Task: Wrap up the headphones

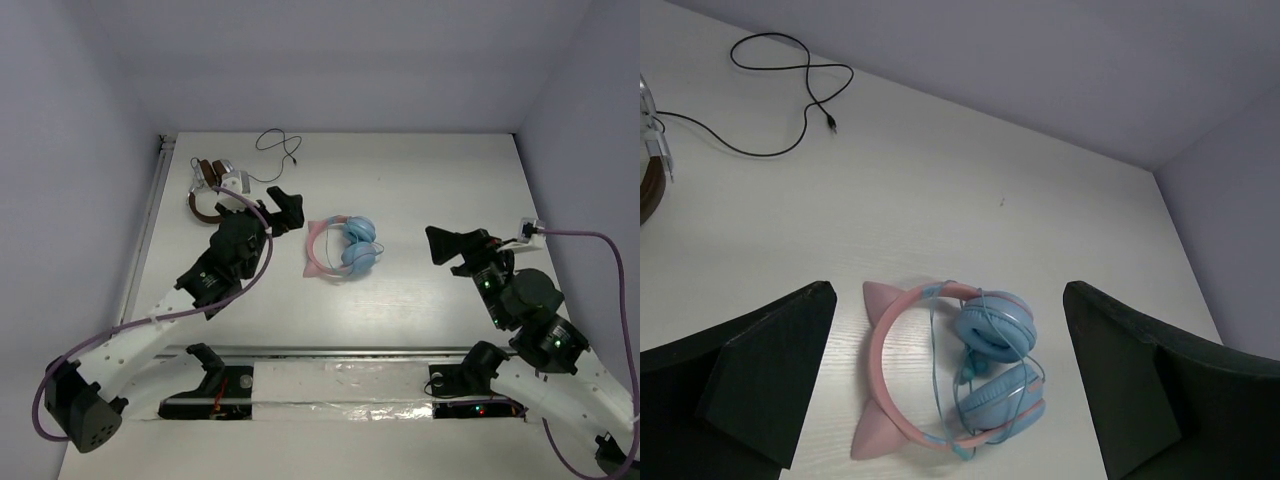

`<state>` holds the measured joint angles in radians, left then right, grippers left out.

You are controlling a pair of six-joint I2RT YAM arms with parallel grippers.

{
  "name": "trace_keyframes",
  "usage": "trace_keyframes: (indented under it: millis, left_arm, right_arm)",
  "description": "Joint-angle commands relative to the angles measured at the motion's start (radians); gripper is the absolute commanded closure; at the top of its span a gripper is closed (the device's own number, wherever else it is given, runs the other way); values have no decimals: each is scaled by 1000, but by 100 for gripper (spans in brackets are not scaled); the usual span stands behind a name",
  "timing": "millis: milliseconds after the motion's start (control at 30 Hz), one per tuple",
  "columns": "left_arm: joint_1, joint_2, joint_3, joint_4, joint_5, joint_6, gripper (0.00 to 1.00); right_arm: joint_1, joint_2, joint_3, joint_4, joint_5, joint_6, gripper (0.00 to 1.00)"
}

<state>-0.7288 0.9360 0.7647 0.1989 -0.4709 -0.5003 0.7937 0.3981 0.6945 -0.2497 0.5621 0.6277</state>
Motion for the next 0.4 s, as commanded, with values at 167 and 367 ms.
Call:
trace_keyframes:
  millis: [167,367]
  left_arm:
    - [2,-157,29,-125,61,22,1]
    - [2,-206,2,-159,80,16,1]
  right_arm:
    - [7,-13,37,-121,-8,107,0]
    - [7,-45,57,-167,2,116,0]
